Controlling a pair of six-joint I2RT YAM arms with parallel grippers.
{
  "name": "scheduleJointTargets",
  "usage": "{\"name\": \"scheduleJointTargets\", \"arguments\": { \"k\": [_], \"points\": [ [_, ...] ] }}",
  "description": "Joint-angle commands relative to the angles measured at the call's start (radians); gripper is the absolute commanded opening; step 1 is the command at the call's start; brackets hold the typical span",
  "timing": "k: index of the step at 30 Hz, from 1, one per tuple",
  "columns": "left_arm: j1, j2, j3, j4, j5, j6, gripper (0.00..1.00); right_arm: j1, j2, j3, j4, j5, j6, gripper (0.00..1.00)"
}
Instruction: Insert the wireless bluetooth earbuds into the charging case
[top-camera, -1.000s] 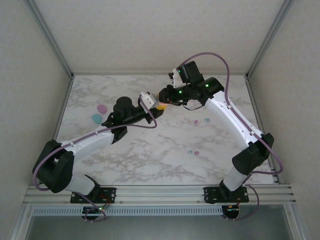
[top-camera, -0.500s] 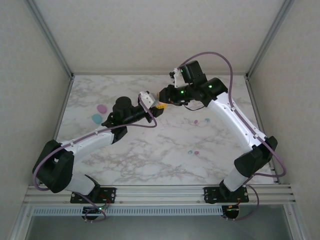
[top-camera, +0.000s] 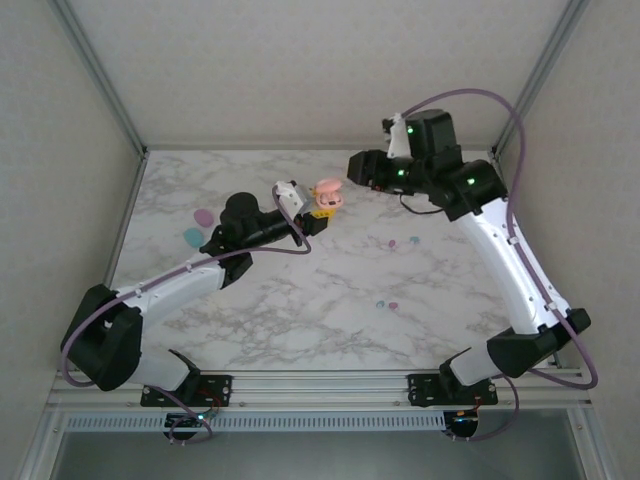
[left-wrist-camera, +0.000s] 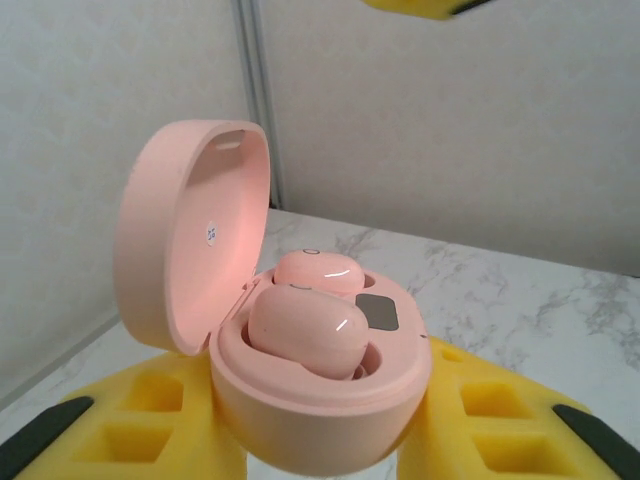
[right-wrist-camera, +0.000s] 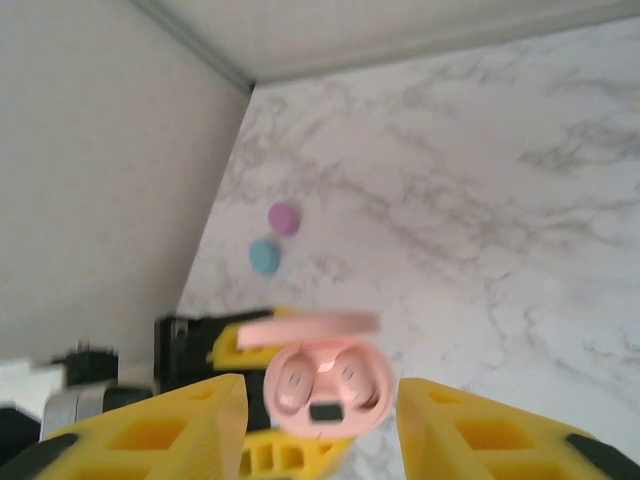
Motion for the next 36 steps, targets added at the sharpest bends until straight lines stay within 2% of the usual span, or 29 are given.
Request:
{"name": "scheduleJointTargets", "arguments": {
  "k": [1, 6, 9, 16, 23, 27, 32, 36],
  "points": [
    [-0.005, -0.038, 0.057, 0.013, 0.063, -0.026, 0.21, -0.027, 0.08, 0.073, 0.006, -0.038, 0.011, 0.49],
    [-0.005, -0.034, 0.088, 0.005, 0.071, -0.04, 0.21, -0.028, 0.2, 0.172, -0.035, -0.208, 0.0, 0.53],
    [-0.005, -0.026, 0.104, 0.007, 0.067, -0.044, 0.21, -0.028, 0.238, 0.192, -0.065, -0.269, -0.025, 0.54],
    [0.001, -0.018, 0.119, 0.018, 0.024, -0.071, 0.21, -0.03, 0.163, 0.104, -0.058, -0.323, -0.058, 0.55],
    [0.007, 0.0, 0.138, 0.066, 0.043, -0.123, 0.22, -0.092, 0.046, -0.128, 0.126, -0.475, 0.061, 0.58],
    [0.007, 0.018, 0.162, 0.064, 0.067, -0.146, 0.22, -0.127, 0.027, -0.239, 0.321, -0.669, 0.183, 0.61],
    [0.007, 0.038, 0.187, 0.084, 0.094, -0.178, 0.22, -0.128, 0.06, -0.268, 0.398, -0.807, 0.247, 0.58],
    [0.008, 0.044, 0.195, 0.091, 0.088, -0.181, 0.22, -0.128, 0.062, -0.284, 0.44, -0.846, 0.27, 0.54]
  ]
}}
